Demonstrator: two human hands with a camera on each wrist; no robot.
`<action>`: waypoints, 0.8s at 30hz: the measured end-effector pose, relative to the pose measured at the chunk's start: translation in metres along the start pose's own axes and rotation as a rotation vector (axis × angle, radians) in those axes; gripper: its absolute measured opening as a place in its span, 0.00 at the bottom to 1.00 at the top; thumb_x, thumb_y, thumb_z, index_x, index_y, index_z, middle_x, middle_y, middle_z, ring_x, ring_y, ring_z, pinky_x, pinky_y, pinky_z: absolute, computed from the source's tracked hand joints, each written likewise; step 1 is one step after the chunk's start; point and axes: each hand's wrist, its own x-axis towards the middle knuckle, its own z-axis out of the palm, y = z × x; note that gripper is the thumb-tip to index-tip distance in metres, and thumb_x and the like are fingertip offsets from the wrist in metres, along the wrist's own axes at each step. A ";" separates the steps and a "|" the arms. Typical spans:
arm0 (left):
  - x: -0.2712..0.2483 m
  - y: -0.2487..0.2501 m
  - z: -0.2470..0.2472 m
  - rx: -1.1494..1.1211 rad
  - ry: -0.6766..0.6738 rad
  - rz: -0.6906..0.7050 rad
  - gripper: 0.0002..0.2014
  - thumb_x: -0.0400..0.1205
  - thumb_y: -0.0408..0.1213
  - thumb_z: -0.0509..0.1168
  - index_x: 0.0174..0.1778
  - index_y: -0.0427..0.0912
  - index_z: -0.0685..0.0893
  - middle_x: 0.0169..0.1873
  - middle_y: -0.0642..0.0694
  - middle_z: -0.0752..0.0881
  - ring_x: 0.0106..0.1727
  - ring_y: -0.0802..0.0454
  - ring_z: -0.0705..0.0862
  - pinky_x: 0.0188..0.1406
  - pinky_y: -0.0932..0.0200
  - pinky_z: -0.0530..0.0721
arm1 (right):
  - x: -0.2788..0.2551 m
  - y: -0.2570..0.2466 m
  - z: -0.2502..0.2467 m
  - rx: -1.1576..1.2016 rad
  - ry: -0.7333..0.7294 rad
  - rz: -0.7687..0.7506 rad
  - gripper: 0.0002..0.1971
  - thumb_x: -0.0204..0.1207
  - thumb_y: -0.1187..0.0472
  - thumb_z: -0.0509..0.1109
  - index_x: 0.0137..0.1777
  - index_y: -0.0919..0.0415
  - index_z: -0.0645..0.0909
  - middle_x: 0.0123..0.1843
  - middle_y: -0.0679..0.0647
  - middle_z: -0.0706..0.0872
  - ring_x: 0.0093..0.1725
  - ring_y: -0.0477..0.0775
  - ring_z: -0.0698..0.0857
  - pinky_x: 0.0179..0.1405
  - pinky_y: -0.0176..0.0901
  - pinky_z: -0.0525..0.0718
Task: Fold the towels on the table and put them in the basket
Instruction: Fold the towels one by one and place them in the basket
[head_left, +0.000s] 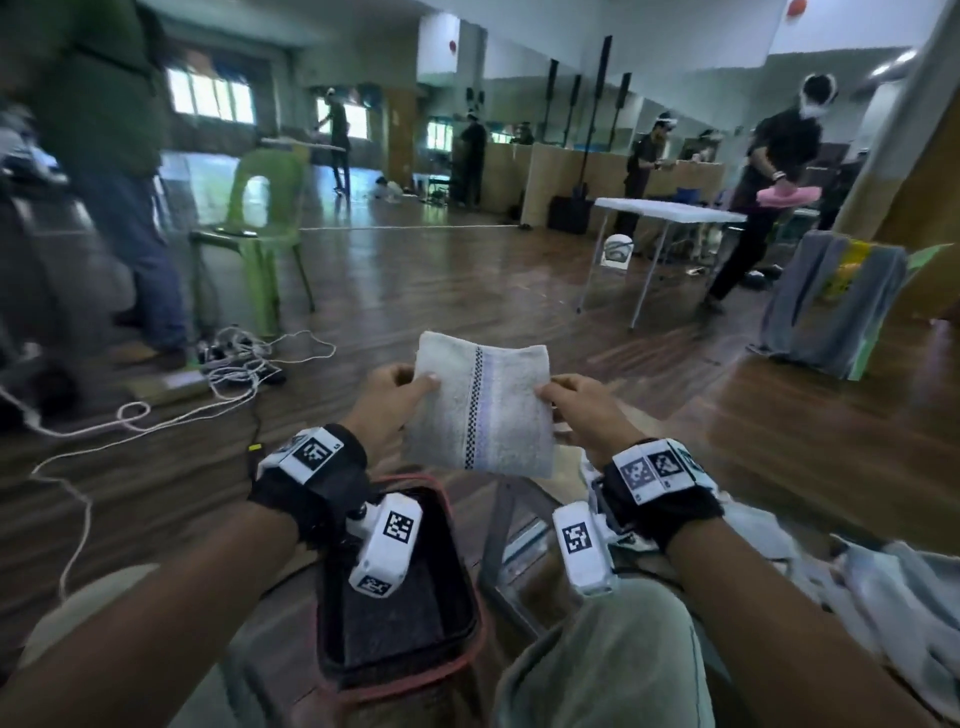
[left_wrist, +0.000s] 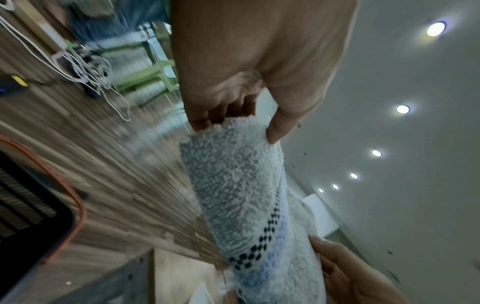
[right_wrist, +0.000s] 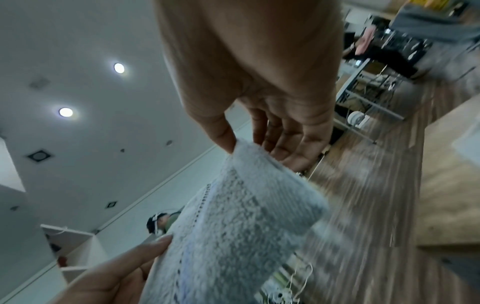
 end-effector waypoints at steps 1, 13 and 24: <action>0.000 -0.006 -0.011 0.006 0.031 -0.006 0.11 0.81 0.36 0.66 0.56 0.35 0.80 0.44 0.45 0.85 0.39 0.54 0.82 0.31 0.63 0.78 | 0.006 0.002 0.014 -0.002 -0.027 -0.002 0.05 0.80 0.59 0.63 0.51 0.58 0.78 0.49 0.57 0.85 0.46 0.55 0.84 0.48 0.53 0.84; 0.041 -0.156 -0.077 0.001 0.213 -0.274 0.11 0.80 0.31 0.66 0.57 0.34 0.76 0.52 0.40 0.82 0.49 0.46 0.83 0.43 0.56 0.83 | 0.095 0.102 0.147 -0.064 -0.260 0.199 0.12 0.78 0.63 0.62 0.60 0.64 0.79 0.53 0.60 0.84 0.48 0.57 0.83 0.42 0.48 0.82; 0.096 -0.379 -0.055 0.191 0.176 -0.735 0.12 0.79 0.34 0.63 0.57 0.38 0.76 0.58 0.35 0.84 0.57 0.38 0.83 0.60 0.42 0.82 | 0.182 0.308 0.242 -0.254 -0.285 0.561 0.11 0.72 0.62 0.64 0.50 0.66 0.82 0.44 0.56 0.82 0.47 0.60 0.82 0.52 0.54 0.82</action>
